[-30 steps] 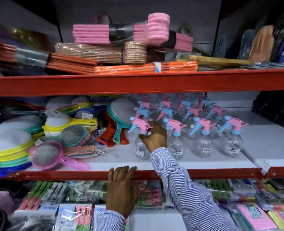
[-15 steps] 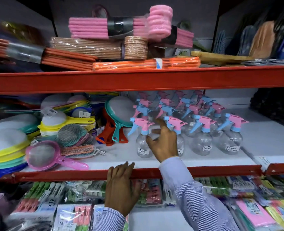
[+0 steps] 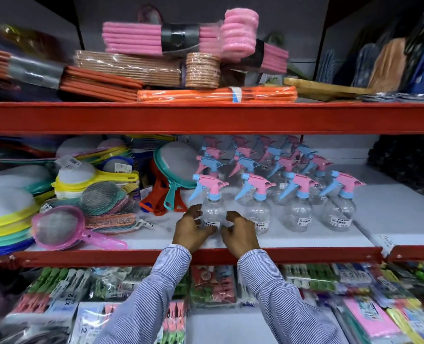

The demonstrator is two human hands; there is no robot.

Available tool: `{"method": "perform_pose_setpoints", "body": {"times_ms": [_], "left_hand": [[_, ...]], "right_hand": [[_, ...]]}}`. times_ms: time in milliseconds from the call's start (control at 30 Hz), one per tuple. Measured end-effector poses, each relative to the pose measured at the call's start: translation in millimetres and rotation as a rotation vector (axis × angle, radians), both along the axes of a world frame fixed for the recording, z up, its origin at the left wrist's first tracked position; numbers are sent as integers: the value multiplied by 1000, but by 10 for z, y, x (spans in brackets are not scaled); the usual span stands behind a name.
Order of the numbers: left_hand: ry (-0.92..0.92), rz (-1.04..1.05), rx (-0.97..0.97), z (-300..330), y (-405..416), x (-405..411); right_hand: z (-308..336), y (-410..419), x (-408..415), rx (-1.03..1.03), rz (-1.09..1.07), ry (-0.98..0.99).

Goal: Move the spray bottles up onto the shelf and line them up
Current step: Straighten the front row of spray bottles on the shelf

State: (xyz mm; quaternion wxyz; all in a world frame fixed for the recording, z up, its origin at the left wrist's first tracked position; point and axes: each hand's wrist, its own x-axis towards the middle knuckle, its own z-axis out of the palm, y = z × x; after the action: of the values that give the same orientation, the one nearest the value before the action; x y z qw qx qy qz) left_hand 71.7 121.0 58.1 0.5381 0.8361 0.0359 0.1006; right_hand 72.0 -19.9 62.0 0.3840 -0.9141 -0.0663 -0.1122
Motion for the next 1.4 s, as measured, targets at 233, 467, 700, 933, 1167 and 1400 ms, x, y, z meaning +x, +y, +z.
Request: {"method": "perform_pose_setpoints", "body": {"times_ms": [233,467,700,933,1167,1400], "left_hand": [[-62,21,-21,-66,12,-7],[-82,6,35,-102,5,19],[-82,36,55,-63,-15,-20],[-475,212,-8,-75,-386,-343],[-90,-117,80,-43,-1003,-100],[-96,-130,104,-56,-1037,-29]], "right_hand": [[-44,-47,-1,59,-14,-26],[-67,-65,3,120,-7,-21],[-55,-135,-72,112,-27,-20],[-81,-895,-275,155,-223,-128],[-2,-1053,-23,98,-67,-43],[-50,-1108,2,192,4,-84]]}}
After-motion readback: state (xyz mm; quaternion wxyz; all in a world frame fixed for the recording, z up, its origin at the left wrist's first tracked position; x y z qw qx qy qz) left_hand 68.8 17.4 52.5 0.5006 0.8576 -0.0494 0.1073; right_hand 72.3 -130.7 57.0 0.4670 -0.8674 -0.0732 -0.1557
